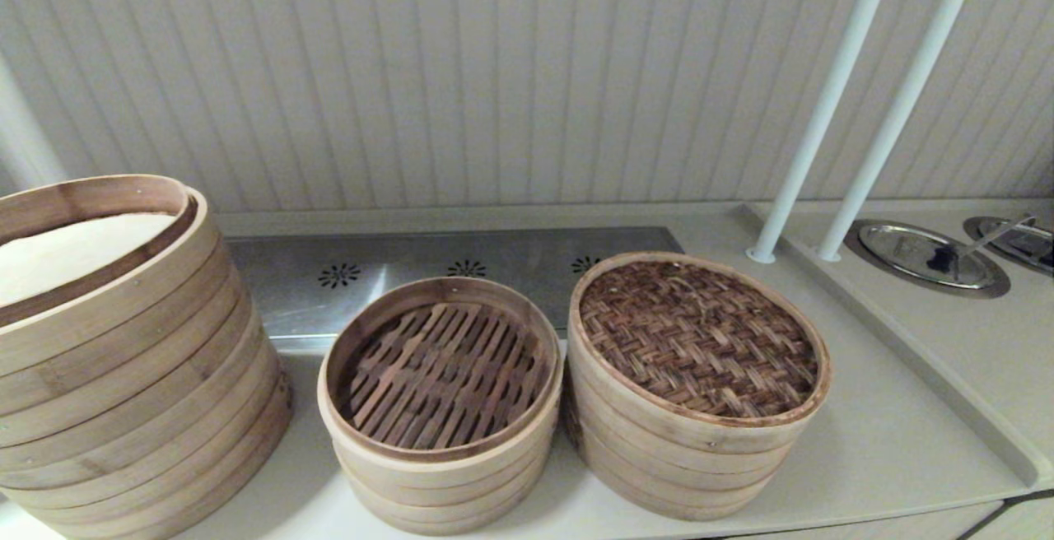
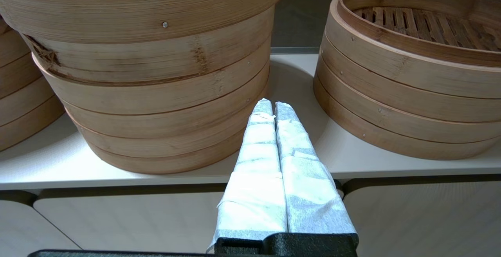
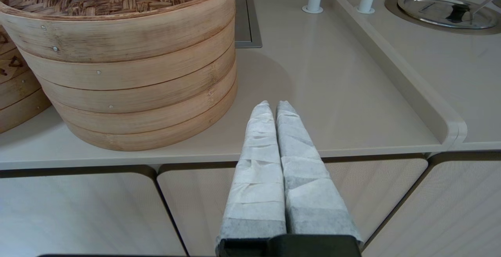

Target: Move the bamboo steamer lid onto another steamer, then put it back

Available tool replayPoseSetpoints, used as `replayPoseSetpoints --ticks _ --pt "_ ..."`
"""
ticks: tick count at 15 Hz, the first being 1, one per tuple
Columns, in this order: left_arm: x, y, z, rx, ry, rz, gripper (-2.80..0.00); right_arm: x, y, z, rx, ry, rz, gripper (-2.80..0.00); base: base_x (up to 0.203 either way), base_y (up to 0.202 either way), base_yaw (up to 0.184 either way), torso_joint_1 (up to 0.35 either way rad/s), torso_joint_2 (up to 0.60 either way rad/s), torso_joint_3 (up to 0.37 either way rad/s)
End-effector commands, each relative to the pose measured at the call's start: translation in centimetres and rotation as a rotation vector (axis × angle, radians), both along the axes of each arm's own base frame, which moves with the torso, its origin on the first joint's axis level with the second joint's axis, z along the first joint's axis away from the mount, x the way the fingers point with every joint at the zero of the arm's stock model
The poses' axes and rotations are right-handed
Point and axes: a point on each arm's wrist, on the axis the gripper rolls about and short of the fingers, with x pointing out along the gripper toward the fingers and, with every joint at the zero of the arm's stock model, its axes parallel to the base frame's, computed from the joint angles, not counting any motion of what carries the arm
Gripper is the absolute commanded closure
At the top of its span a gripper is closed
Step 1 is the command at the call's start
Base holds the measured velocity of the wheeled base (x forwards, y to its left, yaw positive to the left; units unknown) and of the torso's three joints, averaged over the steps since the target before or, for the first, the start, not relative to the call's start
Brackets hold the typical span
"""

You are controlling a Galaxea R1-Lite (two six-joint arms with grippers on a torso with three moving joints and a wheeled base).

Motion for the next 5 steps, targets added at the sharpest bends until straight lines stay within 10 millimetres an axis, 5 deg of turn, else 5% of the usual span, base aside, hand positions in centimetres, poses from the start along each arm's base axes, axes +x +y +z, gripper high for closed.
replayPoseSetpoints --ticks 1,5 --pt "0.01 0.00 0.00 0.000 0.002 0.001 0.00 0.04 0.00 -0.08 0.000 0.006 0.001 0.00 0.000 0.000 0.000 0.000 0.00 0.000" --pt "0.01 0.00 0.00 0.000 0.002 0.001 0.00 0.02 0.01 -0.09 -0.001 0.003 0.000 0.00 0.000 0.000 0.000 0.000 0.00 0.000"
